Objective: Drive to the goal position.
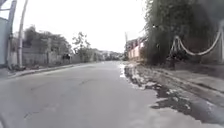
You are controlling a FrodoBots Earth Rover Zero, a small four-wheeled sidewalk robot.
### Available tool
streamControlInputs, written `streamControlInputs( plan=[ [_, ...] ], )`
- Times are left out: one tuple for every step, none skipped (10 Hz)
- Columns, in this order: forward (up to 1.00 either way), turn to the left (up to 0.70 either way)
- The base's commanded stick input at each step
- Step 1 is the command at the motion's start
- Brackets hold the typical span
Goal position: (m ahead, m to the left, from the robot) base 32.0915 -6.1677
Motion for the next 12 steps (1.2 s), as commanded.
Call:
streamControlInputs(
  plan=[
    [1.0,0.0],
    [1.0,0.0],
    [1.0,0.0],
    [1.0,0.0],
    [1.0,0.0],
    [1.0,0.0],
    [1.0,0.0],
    [1.0,0.0],
    [1.0,0.0],
    [1.0,0.0],
    [1.0,-0.28],
    [1.0,-0.4]
  ],
)
